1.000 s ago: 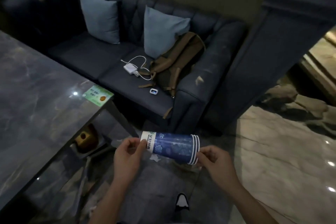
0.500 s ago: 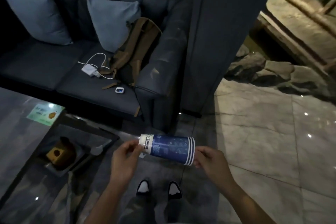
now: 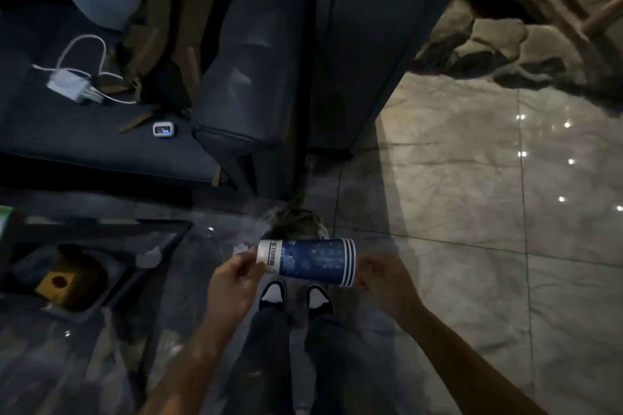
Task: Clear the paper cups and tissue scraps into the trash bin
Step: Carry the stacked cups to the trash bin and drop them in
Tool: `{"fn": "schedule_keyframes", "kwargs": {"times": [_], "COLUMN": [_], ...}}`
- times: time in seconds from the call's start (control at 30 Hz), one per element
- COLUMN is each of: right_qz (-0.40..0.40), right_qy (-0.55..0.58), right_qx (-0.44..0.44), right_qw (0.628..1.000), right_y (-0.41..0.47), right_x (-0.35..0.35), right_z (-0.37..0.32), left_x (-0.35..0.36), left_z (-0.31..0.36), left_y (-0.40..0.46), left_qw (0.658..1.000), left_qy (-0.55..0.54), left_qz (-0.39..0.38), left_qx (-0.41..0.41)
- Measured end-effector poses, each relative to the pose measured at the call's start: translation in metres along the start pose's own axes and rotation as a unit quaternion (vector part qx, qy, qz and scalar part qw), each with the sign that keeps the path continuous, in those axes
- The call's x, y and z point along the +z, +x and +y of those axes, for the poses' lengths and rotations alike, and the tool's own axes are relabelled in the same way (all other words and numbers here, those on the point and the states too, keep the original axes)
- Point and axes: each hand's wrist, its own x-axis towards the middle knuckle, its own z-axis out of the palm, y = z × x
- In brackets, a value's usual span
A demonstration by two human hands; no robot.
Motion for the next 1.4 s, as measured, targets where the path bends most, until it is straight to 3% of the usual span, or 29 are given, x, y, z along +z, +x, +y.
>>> {"fn": "schedule_keyframes", "kwargs": {"times": [0.17,0.3,0.53,0.7,0.9,1.13,1.4], "right_qz": [-0.006,-0.024,-0.022,-0.044,-0.028,-0.013,-0.037], "right_qy": [-0.035,-0.040,0.008,-0.007,-0.058,-0.039,-0.082], "right_qx": [-0.017,0.032,0.112,0.102,0.098,0.105,0.077], "right_qw": [0.999,0.998,0.993,0.994,0.993,0.994,0.993], "right_y": [0.049,0.097,0.180,0.239,0.273,0.303,0.318], "right_x": [0.038,0.072,0.126,0.162,0.176,0.187,0.203], "right_z": [0.014,0.044,0.094,0.150,0.160,0.184,0.195], "left_x": [0.004,0.015,0.044,0.063,0.086,0.119,0.130], "left_z": [-0.030,-0.061,-0.130,-0.179,-0.214,-0.235,-0.251], "left_y": [0.047,0.091,0.168,0.216,0.258,0.285,0.300], "left_qw": [0.998,0.995,0.984,0.969,0.968,0.967,0.965], "left_qy": [0.009,0.026,-0.052,-0.109,-0.110,-0.111,-0.094], "left_qz": [-0.036,-0.048,-0.078,-0.105,-0.100,-0.098,-0.111], "left_qx": [-0.046,-0.080,-0.149,-0.196,-0.204,-0.206,-0.220]}}
